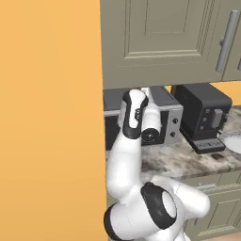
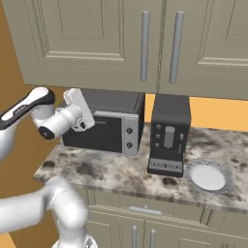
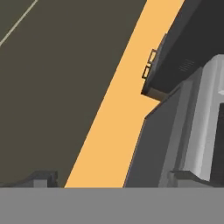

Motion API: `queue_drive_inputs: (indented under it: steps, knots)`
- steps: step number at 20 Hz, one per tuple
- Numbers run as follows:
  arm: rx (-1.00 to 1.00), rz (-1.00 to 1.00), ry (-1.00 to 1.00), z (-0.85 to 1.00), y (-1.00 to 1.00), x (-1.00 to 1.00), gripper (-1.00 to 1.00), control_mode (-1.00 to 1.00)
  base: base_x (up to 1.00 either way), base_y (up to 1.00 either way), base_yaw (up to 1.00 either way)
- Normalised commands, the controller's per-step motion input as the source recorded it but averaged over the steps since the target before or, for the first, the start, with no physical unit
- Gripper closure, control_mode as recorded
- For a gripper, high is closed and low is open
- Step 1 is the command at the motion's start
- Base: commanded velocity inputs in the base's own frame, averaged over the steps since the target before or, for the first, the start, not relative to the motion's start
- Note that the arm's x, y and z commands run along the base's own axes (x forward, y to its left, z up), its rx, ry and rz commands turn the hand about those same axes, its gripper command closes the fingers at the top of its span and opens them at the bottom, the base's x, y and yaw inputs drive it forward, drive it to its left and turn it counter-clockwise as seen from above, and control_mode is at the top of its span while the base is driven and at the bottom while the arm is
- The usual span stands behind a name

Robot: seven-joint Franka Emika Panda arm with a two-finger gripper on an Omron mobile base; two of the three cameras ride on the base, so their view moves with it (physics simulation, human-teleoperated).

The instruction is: Pull the toaster oven rack outwards. Pick up the baguette from the plate and place it on the toaster oven rack. Close the toaster oven door fully and set the temperature to the lowest setting.

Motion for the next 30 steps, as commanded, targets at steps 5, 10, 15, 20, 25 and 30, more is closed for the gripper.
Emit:
queue_drive_inputs:
  steps: [5, 10, 15, 20, 25, 30]
  knots:
    - [0.01, 0.00, -0.07, 0.79, -0.04, -0.98, -1.00, -1.00, 0.00, 0.00, 0.00]
    - [0.00, 0.00, 0.01, 0.54, -0.18, -0.92, -1.00, -1.00, 0.00, 0.00, 0.00]
    - [0.00, 0.00, 0.21, 0.11, -0.14, -0.43, -1.00, -1.00, 0.00, 0.00, 0.00]
    - [0.00, 0.05, 0.28, -0.02, -0.24, -0.58, -1.00, -1.00, 0.00, 0.00, 0.00]
    - [-0.01, 0.11, 0.15, 0.34, -0.17, -0.71, -1.00, -1.00, 0.00, 0.00, 0.00]
    - [0.00, 0.10, 0.01, 0.59, -0.17, -0.96, -1.00, -1.00, 0.00, 0.00, 0.00]
